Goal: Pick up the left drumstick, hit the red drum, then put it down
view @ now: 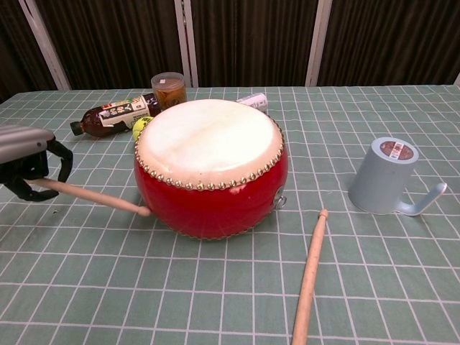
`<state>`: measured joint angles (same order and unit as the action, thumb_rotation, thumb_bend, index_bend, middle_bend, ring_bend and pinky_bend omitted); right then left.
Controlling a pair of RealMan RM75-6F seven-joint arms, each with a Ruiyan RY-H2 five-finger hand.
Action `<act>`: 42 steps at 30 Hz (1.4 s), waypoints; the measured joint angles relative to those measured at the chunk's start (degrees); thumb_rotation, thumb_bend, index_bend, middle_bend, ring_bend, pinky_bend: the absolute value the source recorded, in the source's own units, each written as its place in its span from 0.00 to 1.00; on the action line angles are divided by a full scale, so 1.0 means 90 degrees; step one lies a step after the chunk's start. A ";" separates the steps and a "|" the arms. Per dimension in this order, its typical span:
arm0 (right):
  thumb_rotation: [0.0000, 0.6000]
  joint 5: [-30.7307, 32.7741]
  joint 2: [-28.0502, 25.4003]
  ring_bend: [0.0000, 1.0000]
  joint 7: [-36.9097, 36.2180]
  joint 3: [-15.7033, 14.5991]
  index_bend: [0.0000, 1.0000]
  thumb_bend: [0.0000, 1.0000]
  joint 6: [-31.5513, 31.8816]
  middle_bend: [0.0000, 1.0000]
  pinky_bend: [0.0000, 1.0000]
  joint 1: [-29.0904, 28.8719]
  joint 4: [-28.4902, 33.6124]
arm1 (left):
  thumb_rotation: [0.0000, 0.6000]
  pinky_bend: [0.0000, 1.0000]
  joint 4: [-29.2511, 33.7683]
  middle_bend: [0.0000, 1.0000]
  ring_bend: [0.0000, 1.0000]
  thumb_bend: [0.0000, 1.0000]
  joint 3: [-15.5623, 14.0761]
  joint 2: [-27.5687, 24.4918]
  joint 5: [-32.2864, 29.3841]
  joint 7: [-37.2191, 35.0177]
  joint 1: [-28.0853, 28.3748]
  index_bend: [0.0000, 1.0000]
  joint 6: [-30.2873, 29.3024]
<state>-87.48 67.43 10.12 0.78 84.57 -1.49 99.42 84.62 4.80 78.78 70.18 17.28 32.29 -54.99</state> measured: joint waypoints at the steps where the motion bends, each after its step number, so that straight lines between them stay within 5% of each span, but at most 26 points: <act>1: 1.00 0.0000 0.0001 0.00 0.0006 0.0000 0.00 0.29 0.0003 0.00 0.07 0.0001 0.0002 | 1.00 0.98 0.0098 1.00 1.00 0.49 0.0021 -0.0071 0.0056 -0.0069 -0.0020 0.70 -0.0080; 11: 1.00 0.0015 0.0011 0.00 0.0047 0.0001 0.00 0.29 -0.0008 0.00 0.07 -0.0007 0.0016 | 1.00 0.98 0.1048 1.00 1.00 0.49 0.0285 -0.0760 0.0451 -0.0631 -0.0168 0.70 -0.0674; 18: 1.00 0.0010 0.0019 0.00 0.0054 -0.0001 0.00 0.29 -0.0015 0.00 0.07 -0.0016 0.0023 | 1.00 0.98 0.1701 1.00 1.00 0.49 0.0791 -0.1080 0.0225 -0.0640 -0.0021 0.71 -0.0854; 31: 1.00 -0.0024 0.0011 0.00 -0.0030 -0.0013 0.00 0.29 -0.0016 0.00 0.07 -0.0027 0.0010 | 1.00 0.98 0.1561 1.00 1.00 0.49 0.1737 -0.0024 -0.0428 -0.0204 0.0629 0.71 -0.1574; 37: 1.00 -0.0026 0.0003 0.00 -0.0064 -0.0020 0.00 0.29 -0.0024 0.00 0.07 -0.0031 0.0011 | 1.00 0.98 0.1177 1.00 1.00 0.49 0.1592 0.0402 -0.0751 0.0400 0.0858 0.71 -0.1482; 42: 1.00 -0.0023 -0.0020 0.00 -0.0103 -0.0026 0.00 0.29 -0.0015 0.00 0.07 -0.0022 0.0021 | 1.00 0.98 0.1043 1.00 1.00 0.49 0.1115 0.0487 -0.1579 0.1427 0.0905 0.71 -0.1130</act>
<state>-87.69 67.25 9.19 0.55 84.44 -1.68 99.61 94.01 14.84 83.16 55.96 30.12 40.44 -65.16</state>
